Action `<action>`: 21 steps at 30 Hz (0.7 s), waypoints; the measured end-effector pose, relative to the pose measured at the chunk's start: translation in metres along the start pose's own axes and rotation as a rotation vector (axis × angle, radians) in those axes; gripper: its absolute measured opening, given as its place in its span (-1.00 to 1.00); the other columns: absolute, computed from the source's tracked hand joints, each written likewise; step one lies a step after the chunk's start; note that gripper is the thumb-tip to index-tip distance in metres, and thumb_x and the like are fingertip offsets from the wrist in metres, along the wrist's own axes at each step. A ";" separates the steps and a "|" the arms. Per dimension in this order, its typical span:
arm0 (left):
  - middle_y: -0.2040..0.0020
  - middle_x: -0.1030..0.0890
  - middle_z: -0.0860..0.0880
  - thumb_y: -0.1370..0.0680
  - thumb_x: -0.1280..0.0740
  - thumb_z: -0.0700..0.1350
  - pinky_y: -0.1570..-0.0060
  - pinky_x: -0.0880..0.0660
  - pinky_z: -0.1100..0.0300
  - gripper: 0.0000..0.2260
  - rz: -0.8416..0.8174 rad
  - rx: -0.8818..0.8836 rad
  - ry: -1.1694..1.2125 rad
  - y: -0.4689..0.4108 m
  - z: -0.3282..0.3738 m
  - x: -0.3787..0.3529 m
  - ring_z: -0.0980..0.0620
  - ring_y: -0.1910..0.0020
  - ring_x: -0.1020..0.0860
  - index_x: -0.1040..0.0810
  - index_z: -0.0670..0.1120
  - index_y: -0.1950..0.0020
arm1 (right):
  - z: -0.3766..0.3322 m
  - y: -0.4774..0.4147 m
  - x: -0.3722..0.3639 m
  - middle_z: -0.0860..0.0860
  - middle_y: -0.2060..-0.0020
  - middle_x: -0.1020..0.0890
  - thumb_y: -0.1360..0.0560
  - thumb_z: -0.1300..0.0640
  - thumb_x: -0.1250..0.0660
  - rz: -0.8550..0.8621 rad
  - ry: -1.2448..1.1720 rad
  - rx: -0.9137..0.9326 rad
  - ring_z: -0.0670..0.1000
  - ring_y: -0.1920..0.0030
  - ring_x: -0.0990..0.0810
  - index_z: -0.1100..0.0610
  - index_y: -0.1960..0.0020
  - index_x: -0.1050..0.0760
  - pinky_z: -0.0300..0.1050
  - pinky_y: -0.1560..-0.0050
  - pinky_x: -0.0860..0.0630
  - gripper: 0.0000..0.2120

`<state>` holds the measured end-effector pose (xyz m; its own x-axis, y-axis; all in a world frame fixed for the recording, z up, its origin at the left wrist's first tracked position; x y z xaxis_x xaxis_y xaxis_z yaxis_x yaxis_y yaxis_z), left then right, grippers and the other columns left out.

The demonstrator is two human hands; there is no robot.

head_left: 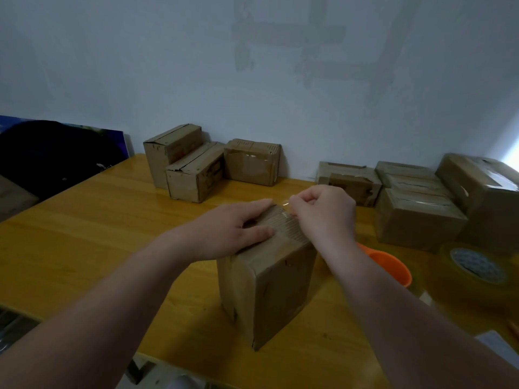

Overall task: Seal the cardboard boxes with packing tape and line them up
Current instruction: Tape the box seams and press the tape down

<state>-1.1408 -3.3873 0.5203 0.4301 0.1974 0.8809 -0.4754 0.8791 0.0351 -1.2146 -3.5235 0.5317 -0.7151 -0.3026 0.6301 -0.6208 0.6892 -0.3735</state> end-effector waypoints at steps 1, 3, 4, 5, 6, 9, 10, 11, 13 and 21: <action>-0.50 -0.23 0.17 -0.59 -0.11 0.17 -0.21 -0.20 0.30 -0.47 0.008 -0.011 -0.033 -0.001 0.000 0.000 0.23 -0.35 -0.26 -0.07 0.15 -0.54 | 0.000 0.001 0.000 -0.18 0.33 -0.54 -0.50 0.06 -0.35 0.010 -0.011 -0.007 -0.20 0.27 -0.46 -0.03 0.30 -0.54 -0.39 0.33 -0.28 -0.80; -0.53 -0.13 0.19 -0.60 -0.07 0.19 -0.33 -0.13 0.24 -0.49 0.007 -0.020 -0.098 -0.003 0.000 -0.002 0.18 -0.46 -0.17 -0.05 0.19 -0.54 | 0.001 0.001 0.001 -0.18 0.34 -0.52 -0.51 0.06 -0.35 0.018 -0.029 -0.018 -0.17 0.25 -0.47 -0.04 0.30 -0.51 -0.38 0.33 -0.27 -0.80; -0.54 -0.08 0.20 -0.61 -0.04 0.20 -0.38 -0.11 0.18 -0.51 0.000 -0.020 -0.132 -0.004 0.000 -0.002 0.16 -0.48 -0.14 -0.04 0.22 -0.53 | 0.002 0.001 0.000 -0.18 0.34 -0.51 -0.51 0.05 -0.34 0.014 -0.033 -0.023 -0.16 0.24 -0.47 -0.04 0.28 -0.52 -0.38 0.33 -0.28 -0.81; -0.55 -0.05 0.21 -0.61 -0.02 0.21 -0.42 -0.11 0.12 -0.52 -0.007 -0.019 -0.159 -0.005 -0.001 -0.003 0.14 -0.49 -0.12 -0.03 0.24 -0.53 | 0.002 0.001 0.000 -0.18 0.34 -0.49 -0.51 0.05 -0.34 0.008 -0.032 -0.026 -0.16 0.23 -0.46 -0.02 0.25 -0.54 -0.37 0.33 -0.28 -0.84; -0.55 -0.03 0.21 -0.61 -0.01 0.21 -0.44 -0.11 0.09 -0.52 -0.014 -0.016 -0.177 -0.005 -0.001 -0.003 0.13 -0.50 -0.11 -0.02 0.25 -0.52 | 0.002 0.001 -0.001 -0.19 0.33 -0.48 -0.51 0.05 -0.34 0.002 -0.034 -0.027 -0.16 0.22 -0.45 -0.01 0.22 -0.56 -0.36 0.33 -0.29 -0.86; -0.55 -0.01 0.20 -0.61 0.00 0.21 -0.46 -0.09 0.06 -0.53 -0.018 -0.011 -0.193 -0.005 0.000 -0.004 0.11 -0.51 -0.08 -0.01 0.25 -0.52 | 0.004 0.001 0.000 -0.14 0.32 -0.55 -0.51 0.06 -0.32 -0.019 -0.097 -0.050 -0.13 0.20 -0.50 0.05 0.26 -0.57 -0.25 0.28 -0.39 -0.81; -0.56 0.00 0.18 -0.61 0.01 0.21 -0.47 -0.07 0.04 -0.53 -0.016 -0.011 -0.198 -0.004 0.000 -0.004 0.10 -0.52 -0.06 -0.01 0.25 -0.52 | 0.006 0.000 0.000 -0.08 0.32 -0.60 -0.51 0.07 -0.30 -0.028 -0.179 -0.087 -0.09 0.20 -0.55 0.08 0.30 -0.59 -0.19 0.25 -0.46 -0.77; -0.56 0.01 0.17 -0.61 0.01 0.21 -0.49 -0.05 0.02 -0.53 -0.012 -0.010 -0.203 -0.004 0.000 -0.005 0.08 -0.53 -0.02 -0.01 0.25 -0.52 | 0.008 -0.001 0.000 -0.03 0.33 -0.64 -0.49 0.08 -0.29 -0.042 -0.282 -0.137 -0.04 0.21 -0.60 0.09 0.32 -0.60 -0.10 0.20 -0.54 -0.75; -0.56 0.01 0.17 -0.60 0.01 0.21 -0.49 -0.03 -0.01 -0.54 0.017 -0.010 -0.208 -0.003 0.000 -0.005 0.07 -0.53 0.03 -0.05 0.26 -0.51 | 0.010 -0.001 0.001 0.03 0.35 -0.67 -0.47 0.05 -0.29 -0.061 -0.407 -0.205 0.04 0.23 -0.65 0.11 0.37 -0.60 0.11 0.06 -0.60 -0.71; 0.00 -0.51 0.16 -0.48 -0.14 0.17 0.02 -0.37 0.23 -0.59 0.397 -0.136 -0.135 0.012 0.014 0.004 0.18 -0.01 -0.38 -0.59 0.09 -0.21 | -0.012 -0.014 -0.011 0.03 0.24 -0.68 -0.46 -0.18 -0.37 -0.293 0.119 0.021 -0.02 0.19 -0.61 0.17 0.15 -0.68 -0.17 0.20 -0.50 -0.60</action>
<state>-1.1558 -3.3819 0.5304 0.1261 0.4806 0.8678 -0.4745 0.7974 -0.3727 -1.1944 -3.5218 0.5383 -0.4626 -0.4062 0.7881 -0.8023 0.5700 -0.1771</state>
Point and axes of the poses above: each hand's wrist, its own y-axis away from the middle knuckle, its own x-axis out of the back of the hand, z = x × y, the point moved 6 cm from there along -y, towards the middle knuckle
